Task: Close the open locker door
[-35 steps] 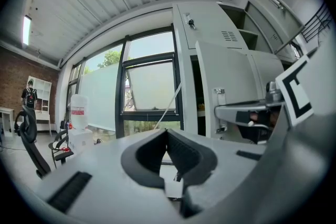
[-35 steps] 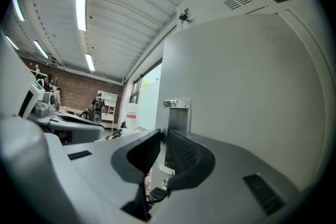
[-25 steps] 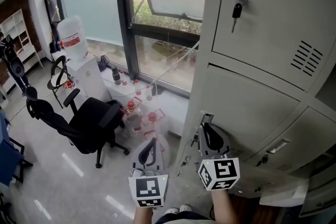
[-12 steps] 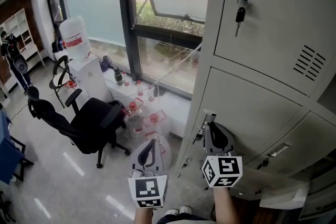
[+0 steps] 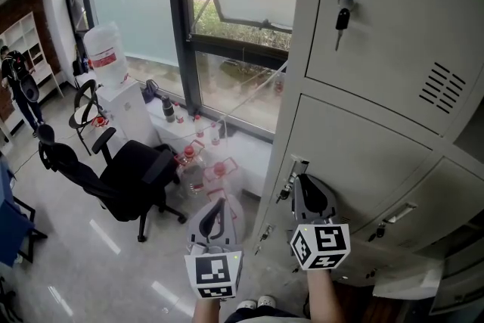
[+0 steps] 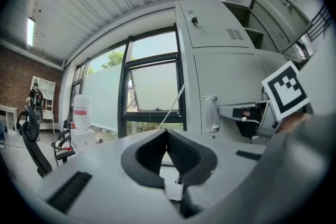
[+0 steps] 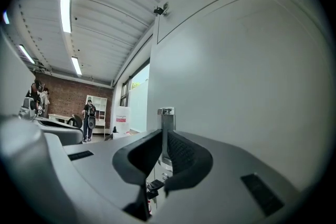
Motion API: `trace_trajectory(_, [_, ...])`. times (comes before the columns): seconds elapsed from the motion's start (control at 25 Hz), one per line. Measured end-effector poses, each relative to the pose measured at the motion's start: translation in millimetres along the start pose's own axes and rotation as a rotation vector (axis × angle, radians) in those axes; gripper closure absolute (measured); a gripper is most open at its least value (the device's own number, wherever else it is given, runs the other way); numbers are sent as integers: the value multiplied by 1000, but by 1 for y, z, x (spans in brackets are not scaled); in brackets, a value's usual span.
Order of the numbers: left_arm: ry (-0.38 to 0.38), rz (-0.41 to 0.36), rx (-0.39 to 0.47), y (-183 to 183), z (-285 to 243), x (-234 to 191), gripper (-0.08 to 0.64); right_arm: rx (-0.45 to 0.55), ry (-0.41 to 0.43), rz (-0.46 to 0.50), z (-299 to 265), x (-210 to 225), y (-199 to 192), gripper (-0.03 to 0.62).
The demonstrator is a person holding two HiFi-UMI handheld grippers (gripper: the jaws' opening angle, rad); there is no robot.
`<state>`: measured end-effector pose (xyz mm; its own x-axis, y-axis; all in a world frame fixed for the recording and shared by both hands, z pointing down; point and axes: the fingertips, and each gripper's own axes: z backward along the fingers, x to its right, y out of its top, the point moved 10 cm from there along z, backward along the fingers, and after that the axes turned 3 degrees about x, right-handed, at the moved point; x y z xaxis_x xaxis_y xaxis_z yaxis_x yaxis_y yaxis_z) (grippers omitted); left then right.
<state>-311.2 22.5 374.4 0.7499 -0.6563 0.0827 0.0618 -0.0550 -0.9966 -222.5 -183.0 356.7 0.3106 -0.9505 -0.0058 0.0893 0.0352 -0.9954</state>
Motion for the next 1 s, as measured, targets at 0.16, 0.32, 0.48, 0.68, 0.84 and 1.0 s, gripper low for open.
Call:
trace_trajectory(0.16, [-18, -6, 5, 3, 1, 5, 557, 36, 9, 14, 14, -4, 9, 551])
trace_trajectory(0.32, [-56, -13, 22, 10, 5, 13, 557, 93, -3, 80, 37, -5, 23, 549])
trace_trajectory(0.48, [-119, -21, 54, 20, 6, 27, 557, 134, -46, 116, 66, 3, 39, 481])
trace_trajectory(0.68, [-234, -10, 87, 29, 4, 52, 557, 163, -185, 159, 115, 20, 52, 428])
trace_trajectory(0.84, [-329, -17, 113, 37, 5, 75, 557, 182, -320, 195, 162, 33, 63, 416])
trace_trajectory(1.0, [-412, -19, 134, 47, 7, 100, 557, 214, -458, 229, 212, 48, 79, 408])
